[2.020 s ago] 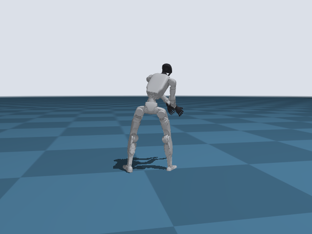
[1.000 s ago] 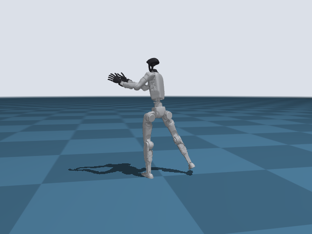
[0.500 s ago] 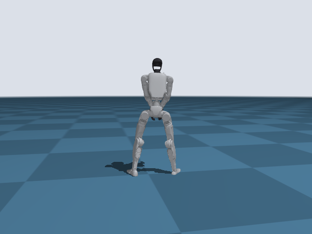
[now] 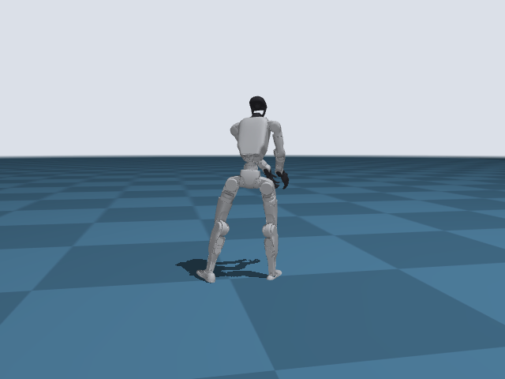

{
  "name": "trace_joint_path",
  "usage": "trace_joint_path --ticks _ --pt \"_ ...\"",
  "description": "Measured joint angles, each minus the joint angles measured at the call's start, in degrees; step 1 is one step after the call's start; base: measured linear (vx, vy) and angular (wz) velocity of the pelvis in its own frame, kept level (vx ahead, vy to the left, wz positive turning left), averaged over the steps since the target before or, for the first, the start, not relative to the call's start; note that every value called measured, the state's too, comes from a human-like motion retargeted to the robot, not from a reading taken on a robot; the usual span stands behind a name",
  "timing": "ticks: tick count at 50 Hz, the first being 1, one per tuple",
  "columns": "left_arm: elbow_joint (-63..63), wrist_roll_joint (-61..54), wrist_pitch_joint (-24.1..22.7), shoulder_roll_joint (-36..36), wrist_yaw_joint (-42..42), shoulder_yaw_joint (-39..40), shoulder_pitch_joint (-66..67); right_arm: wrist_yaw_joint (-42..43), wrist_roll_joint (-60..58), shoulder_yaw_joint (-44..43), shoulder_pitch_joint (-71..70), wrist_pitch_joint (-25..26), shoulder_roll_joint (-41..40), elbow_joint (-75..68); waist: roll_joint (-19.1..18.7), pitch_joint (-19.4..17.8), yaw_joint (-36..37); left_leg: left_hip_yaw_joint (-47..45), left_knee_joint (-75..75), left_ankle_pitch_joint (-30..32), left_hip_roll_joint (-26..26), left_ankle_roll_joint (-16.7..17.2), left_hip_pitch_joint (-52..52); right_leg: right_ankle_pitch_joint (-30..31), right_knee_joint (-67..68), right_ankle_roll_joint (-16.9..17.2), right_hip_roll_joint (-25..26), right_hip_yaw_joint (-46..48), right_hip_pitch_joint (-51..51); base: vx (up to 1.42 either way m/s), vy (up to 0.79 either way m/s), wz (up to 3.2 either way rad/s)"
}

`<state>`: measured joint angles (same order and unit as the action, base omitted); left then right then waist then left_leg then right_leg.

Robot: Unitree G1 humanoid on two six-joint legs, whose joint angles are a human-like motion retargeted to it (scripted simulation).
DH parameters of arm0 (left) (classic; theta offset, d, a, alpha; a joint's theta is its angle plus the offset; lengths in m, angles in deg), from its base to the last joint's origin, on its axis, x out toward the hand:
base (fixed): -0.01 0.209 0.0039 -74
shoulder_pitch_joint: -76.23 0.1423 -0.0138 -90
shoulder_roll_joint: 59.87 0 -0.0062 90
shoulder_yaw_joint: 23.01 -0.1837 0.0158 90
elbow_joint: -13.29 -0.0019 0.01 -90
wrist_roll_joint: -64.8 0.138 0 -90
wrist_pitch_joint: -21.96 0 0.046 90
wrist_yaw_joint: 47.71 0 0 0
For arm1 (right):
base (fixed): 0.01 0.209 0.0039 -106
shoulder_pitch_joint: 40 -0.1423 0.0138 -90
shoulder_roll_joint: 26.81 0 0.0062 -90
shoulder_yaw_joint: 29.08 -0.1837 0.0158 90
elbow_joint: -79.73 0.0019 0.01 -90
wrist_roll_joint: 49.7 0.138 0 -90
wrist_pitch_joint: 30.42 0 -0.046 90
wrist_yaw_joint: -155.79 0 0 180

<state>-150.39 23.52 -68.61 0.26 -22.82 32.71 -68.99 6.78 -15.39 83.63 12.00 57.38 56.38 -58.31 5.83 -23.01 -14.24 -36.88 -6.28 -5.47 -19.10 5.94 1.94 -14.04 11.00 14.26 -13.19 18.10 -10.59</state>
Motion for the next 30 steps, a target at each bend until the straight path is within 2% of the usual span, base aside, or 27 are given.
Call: trace_joint_path --ticks 4,8,10,12,15,16,17,18,19,22,23,25,28,29,30 --pt "-4.6 -0.8 0.3 -0.3 2.3 3.5 2.1 -0.6 -0.1 -0.3 -1.4 1.4 -4.6 -7.5 -4.5 -2.8 4.0 0.5 1.7 0.7 0.0 1.4 -0.4 0.4 -1.1 -1.3 0.3 1.0 0.1 -0.12 0.06 0.18" --pt "-7.5 -4.0 -0.1 1.7 2.7 8.0 4.4 -3.4 -4.1 0.0 -5.3 4.6 -9.7 -16.8 -10.6 -4.9 9.5 0.6 2.4 1.2 0.5 2.0 -0.5 1.3 -2.2 -1.8 0.2 1.3 0.4 -0.08 0.06 0.11" --pt "-8.3 -5.8 -0.4 2.9 3.8 10.6 5.0 -5.3 -4.1 1.8 -7.3 6.5 -11.6 -20.6 -15.1 -5.4 11.9 1.1 2.6 1.9 0.3 1.4 -1.2 7.2 -14.0 -7.4 2.6 1.4 5.3 -0.06 0.04 0.21" --pt "-8.4 -7.0 -0.2 4.0 3.2 10.8 5.4 -5.6 -3.9 2.9 -8.3 6.6 -13.0 -22.5 -18.2 -5.4 15.0 1.3 2.6 1.8 0.7 1.2 -1.2 7.2 -13.3 -6.7 2.0 1.6 5.1 0.0 0.0 0.0" --pt "-7.6 -7.4 0.3 6.2 0.7 9.0 5.9 -3.8 -3.7 3.0 -8.7 5.2 -14.9 -22.9 -20.9 -5.1 19.2 1.4 2.6 1.3 1.7 1.4 -0.7 2.8 -3.7 -2.2 -0.6 1.8 1.4 0.0 0.0 0.0" --pt "-7.3 -7.1 0.4 6.7 0.7 9.4 5.5 -3.1 -2.8 3.4 -9.2 5.3 -15.0 -22.8 -22.2 -5.1 19.6 1.7 2.7 1.7 1.5 1.1 -0.9 5.7 -9.7 -5.1 0.6 1.8 4.0 0.0 0.0 0.0" --pt "-7.0 -6.9 0.6 7.2 0.2 9.3 5.3 -2.5 -2.4 3.4 -9.4 5.2 -15.2 -22.7 -23.0 -5.1 20.1 1.8 2.8 1.8 1.5 1.1 -1.0 6.6 -11.7 -6.2 1.0 1.8 4.9 0.0 0.0 0.0" --pt "-6.9 -6.6 1.0 7.7 -1.1 8.4 5.4 -2.1 -2.8 2.5 -9.2 4.7 -15.6 -22.5 -22.9 -4.9 20.8 1.7 2.8 1.4 1.7 1.2 -0.7 3.8 -5.6 -3.5 -0.3 1.9 2.5 0.0 0.0 0.0" --pt "-6.8 -6.1 1.2 8.1 -1.8 8.0 5.4 -1.8 -2.8 2.1 -9.2 4.4 -15.9 -22.5 -22.9 -4.7 21.0 1.6 2.9 1.4 1.7 1.3 -0.6 3.4 -4.7 -3.3 -0.4 1.8 2.1 0.0 0.0 0.0" --pt "-7.1 -4.3 1.9 8.3 -2.3 7.6 4.9 -1.1 -1.4 1.4 -9.2 4.0 -16.2 -22.7 -22.2 -4.6 20.1 1.5 3.3 1.8 1.4 1.2 -0.5 5.4 -9.4 -5.5 0.9 1.6 3.9 0.0 0.0 0.0" --pt "-7.3 -3.5 2.2 8.1 -2.6 7.4 4.8 -0.8 -1.1 0.9 -8.9 3.6 -16.2 -22.6 -21.3 -4.8 19.5 1.3 3.4 1.7 1.4 1.3 -0.3 4.7 -7.9 -4.7 0.7 1.5 3.3 0.0 0.0 0.0" --pt "-7.6 -1.4 2.6 7.5 -2.8 7.5 4.4 0.7 -0.2 0.2 -8.1 2.7 -16.0 -22.2 -19.2 -4.9 17.7 0.9 3.5 1.8 1.2 1.1 -0.2 5.6 -10.2 -5.8 1.3 1.3 4.1 0.0 -0.01 -0.09" --pt "-6.7 2.0 2.8 6.5 -5.2 7.5 4.8 4.9 -1.6 -1.8 -5.6 0.7 -15.3 -20.0 -13.9 -4.8 14.4 0.1 3.4 1.4 1.2 1.4 0.4 2.9 -4.8 -2.8 0.4 0.9 1.7 0.02 -0.03 -0.23" --pt "-5.3 2.8 2.3 6.7 -5.5 7.4 5.5 6.5 -2.4 -1.4 -5.0 0.5 -15.0 -19.0 -12.4 -4.8 12.4 0.0 3.3 1.5 1.0 1.3 0.3 4.4 -8.0 -4.2 1.1 0.8 3.0 0.0 0.0 0.0" --pt "-3.4 3.4 1.5 7.1 -5.5 7.3 6.4 8.1 -3.0 -0.6 -4.6 0.4 -14.7 -18.0 -11.0 -4.9 10.1 0.0 3.3 1.8 0.7 1.1 0.0 7.1 -14.0 -7.1 2.5 0.7 5.3 0.0 0.0 0.0"
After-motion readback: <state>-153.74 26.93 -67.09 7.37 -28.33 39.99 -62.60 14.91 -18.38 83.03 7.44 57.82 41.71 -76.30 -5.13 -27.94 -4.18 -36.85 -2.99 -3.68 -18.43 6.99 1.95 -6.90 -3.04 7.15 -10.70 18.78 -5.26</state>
